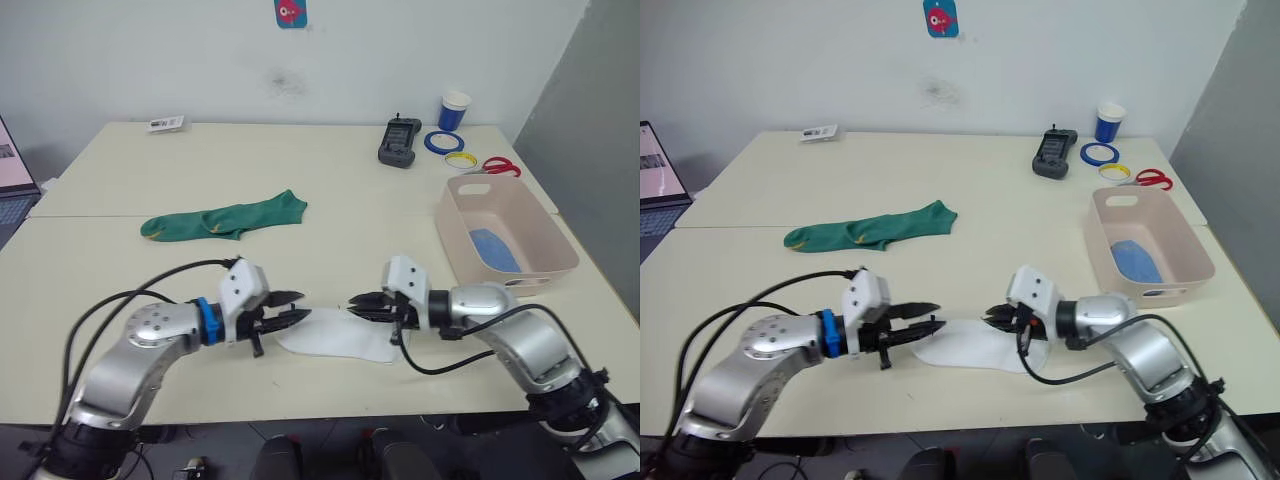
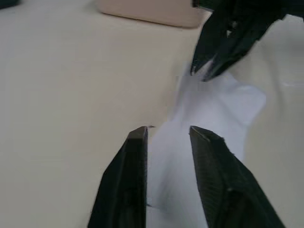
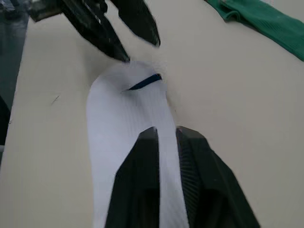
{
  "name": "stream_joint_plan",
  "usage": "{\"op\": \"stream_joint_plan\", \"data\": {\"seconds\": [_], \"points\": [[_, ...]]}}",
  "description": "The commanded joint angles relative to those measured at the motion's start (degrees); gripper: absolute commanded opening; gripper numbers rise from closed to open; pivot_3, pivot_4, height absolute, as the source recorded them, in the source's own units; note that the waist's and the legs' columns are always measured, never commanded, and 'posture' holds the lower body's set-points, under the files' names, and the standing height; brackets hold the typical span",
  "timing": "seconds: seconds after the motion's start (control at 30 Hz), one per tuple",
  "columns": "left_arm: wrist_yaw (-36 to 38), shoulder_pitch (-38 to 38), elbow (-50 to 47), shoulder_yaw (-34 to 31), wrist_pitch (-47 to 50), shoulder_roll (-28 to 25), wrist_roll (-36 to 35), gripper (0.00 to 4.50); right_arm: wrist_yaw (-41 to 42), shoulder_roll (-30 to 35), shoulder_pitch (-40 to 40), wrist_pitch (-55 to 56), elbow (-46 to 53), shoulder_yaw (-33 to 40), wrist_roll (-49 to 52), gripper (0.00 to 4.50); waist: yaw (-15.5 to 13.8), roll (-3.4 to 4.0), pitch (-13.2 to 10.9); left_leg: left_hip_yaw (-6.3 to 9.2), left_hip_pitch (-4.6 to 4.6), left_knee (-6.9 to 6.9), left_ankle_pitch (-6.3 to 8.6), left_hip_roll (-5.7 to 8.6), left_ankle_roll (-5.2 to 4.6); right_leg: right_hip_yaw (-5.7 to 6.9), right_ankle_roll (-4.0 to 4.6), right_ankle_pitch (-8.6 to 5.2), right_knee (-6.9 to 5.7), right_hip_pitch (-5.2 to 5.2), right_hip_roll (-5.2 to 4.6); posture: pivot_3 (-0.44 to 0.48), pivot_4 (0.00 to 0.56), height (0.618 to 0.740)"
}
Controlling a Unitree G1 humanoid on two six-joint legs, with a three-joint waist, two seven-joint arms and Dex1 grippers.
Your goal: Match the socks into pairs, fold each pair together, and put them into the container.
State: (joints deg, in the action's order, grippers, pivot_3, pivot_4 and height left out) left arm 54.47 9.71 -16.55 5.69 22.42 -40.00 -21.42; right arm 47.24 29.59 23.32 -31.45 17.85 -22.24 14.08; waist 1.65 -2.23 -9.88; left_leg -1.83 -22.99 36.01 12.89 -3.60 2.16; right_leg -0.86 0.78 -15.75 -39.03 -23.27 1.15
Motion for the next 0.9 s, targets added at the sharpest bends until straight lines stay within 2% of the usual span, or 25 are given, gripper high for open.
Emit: {"op": "stream_joint_plan", "data": {"seconds": [0.03, 0.2, 0.6, 0.77, 0.9], "points": [[0.17, 0.26, 3.74, 2.99, -4.02, 1.28, 3.95, 0.10, -1.32, -0.63, -1.96, 4.79, -2.26, -2.10, -4.32, 0.00, 0.00, 0.00, 0.00, -0.01, 0.00, 0.00, 0.00, 0.00, 0.00, 0.00, 0.00, 0.00, 0.00, 0.00, 0.00, 0.000, 0.150, 0.740], [0.99, -2.82, 9.48, 4.21, -7.91, 0.18, 8.18, 0.03, -1.89, -0.42, -6.10, 6.01, -3.30, -0.29, -5.28, 0.00, 0.08, 0.00, 0.01, -0.01, 0.02, 0.00, 0.00, -0.05, 0.00, -0.03, 0.00, 0.00, -0.02, -0.01, 0.00, 0.000, 0.150, 0.740], [2.58, -6.24, 11.43, -3.13, -3.92, -0.41, 1.30, 0.03, 1.60, 5.87, -12.82, 6.95, -1.65, 6.48, -3.96, 0.00, 0.14, 0.04, 0.09, -0.01, 0.15, -0.01, 0.00, -0.07, -0.01, 0.00, 0.01, 0.00, -0.06, 0.07, 0.00, 0.000, 0.150, 0.740], [2.63, -6.13, 7.26, -6.72, -0.57, -0.44, -3.65, 0.03, 3.23, 5.12, -11.77, 3.25, 3.31, 10.22, 2.57, 0.00, 0.17, 0.03, 0.06, 0.01, 0.11, -0.01, 0.00, -0.07, 0.00, 0.01, 0.01, 0.00, -0.06, 0.05, 0.01, 0.000, 0.150, 0.740], [0.12, -5.49, 5.56, -11.80, 2.03, -0.52, -6.32, 0.03, 1.06, 4.48, -11.04, -0.72, 7.57, 15.61, 7.32, 0.00, 0.09, 0.02, 0.05, 0.06, 0.06, -0.01, 0.00, -0.07, 0.00, 0.03, 0.00, 0.00, -0.05, 0.03, 0.01, 0.000, 0.150, 0.740]]}}
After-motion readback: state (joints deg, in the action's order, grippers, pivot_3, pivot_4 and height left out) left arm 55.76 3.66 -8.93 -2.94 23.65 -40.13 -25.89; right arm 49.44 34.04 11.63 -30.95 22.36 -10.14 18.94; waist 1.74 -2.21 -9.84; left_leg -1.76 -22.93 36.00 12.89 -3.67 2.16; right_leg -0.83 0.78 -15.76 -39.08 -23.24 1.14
